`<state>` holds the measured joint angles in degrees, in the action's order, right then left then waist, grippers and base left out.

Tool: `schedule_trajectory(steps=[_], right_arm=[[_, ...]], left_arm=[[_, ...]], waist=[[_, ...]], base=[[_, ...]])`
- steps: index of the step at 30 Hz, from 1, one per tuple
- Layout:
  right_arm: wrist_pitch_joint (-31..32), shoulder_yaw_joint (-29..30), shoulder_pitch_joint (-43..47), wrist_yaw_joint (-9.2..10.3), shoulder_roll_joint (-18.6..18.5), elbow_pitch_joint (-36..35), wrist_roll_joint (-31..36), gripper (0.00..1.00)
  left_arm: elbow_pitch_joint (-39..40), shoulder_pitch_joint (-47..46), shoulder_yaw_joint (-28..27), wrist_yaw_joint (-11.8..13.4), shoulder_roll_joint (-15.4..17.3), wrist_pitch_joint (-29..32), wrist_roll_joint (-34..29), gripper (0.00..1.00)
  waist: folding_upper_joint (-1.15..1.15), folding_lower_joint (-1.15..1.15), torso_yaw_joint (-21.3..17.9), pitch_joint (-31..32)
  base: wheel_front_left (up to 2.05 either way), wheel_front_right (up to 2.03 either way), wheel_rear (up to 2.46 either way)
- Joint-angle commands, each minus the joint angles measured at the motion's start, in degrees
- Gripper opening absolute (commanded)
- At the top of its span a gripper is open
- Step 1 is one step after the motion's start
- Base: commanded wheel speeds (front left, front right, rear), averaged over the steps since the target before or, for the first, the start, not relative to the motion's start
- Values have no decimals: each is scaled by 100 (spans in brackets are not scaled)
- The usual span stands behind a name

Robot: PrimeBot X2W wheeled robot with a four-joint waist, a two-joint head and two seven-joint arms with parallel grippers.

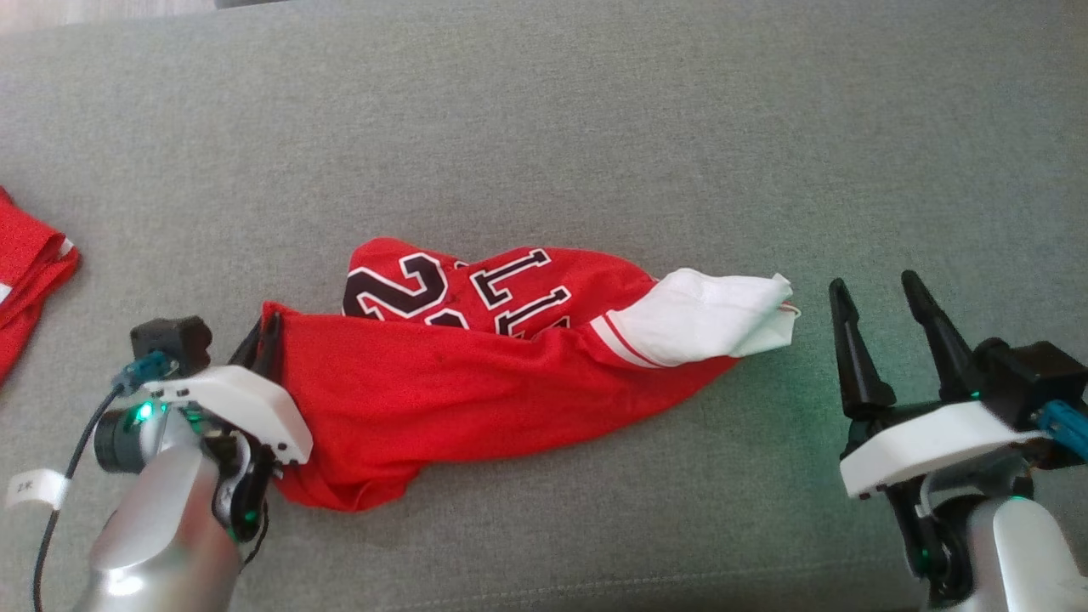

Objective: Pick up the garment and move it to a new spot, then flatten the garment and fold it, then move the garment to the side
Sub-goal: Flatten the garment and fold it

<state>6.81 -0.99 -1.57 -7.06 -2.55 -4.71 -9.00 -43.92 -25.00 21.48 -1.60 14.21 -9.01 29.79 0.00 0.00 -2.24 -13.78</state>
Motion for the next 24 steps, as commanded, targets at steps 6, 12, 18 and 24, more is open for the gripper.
schedule_trajectory(steps=[6,12,18,24], right_arm=[[100,-204,-421,-43,-32,-9,9,100],[621,-731,-548,-43,-197,162,-75,100],[1241,-985,-549,-43,-397,263,-229,100],[1683,-993,-471,-43,-386,222,-514,0]], left_arm=[[84,-307,-132,-14,62,-345,-92,0],[184,-319,-65,2,-22,-416,-126,0],[290,-326,-16,11,-65,-458,-137,0],[426,-280,-48,48,-43,-513,-128,0]], waist=[[0,0,73,14],[0,0,205,-14],[0,0,326,-45],[0,0,341,-35]], base=[[0,0,0],[0,0,0],[0,0,0],[0,0,0]])
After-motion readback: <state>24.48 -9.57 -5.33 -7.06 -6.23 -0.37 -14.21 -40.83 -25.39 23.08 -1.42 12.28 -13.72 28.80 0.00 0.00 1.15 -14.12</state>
